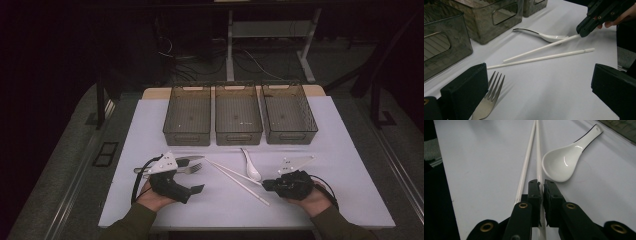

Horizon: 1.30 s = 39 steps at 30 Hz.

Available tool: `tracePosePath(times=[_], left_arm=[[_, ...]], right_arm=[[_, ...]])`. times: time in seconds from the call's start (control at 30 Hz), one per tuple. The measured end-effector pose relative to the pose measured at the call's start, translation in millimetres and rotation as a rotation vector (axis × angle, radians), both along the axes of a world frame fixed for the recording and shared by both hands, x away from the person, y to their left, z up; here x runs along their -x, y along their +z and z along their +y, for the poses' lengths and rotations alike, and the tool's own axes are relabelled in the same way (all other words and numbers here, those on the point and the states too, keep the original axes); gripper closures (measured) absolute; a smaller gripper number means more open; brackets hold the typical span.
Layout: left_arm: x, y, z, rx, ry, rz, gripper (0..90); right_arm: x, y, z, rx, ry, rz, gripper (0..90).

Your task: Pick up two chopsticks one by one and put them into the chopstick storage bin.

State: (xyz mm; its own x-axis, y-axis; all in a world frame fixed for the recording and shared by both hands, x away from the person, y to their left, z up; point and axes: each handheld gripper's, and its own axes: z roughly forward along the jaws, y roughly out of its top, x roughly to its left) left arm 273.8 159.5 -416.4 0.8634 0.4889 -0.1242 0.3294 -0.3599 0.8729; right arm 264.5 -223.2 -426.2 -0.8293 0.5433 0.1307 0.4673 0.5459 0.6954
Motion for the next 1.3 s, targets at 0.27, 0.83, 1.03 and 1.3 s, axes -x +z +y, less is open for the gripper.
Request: tracePosePath(times=[0.27,0.83,1.03,1.3], left_arm=[[-0.3,0.6,0.4,0.003,-0.001,-0.005,0.0],[-0.5,1.1,0.5,0.005,-0.003,-0.007,0.0],[-0.9,1.1,0.4,0.005,-0.003,-0.008,0.0],[-0.6,0.8,0.2,0.004,0.000,-0.004,0.0]], right_arm=[[1.0,9.4,-8.1,-0.047,-0.006,-0.011,84.1],[-0.9,24.7,-19.9,-0.113,-0.042,-0.043,84.1],[-3.6,30.1,-23.3,-0.124,-0.055,-0.059,84.1],[-9.4,37.4,-26.2,-0.129,-0.073,-0.081,84.1]])
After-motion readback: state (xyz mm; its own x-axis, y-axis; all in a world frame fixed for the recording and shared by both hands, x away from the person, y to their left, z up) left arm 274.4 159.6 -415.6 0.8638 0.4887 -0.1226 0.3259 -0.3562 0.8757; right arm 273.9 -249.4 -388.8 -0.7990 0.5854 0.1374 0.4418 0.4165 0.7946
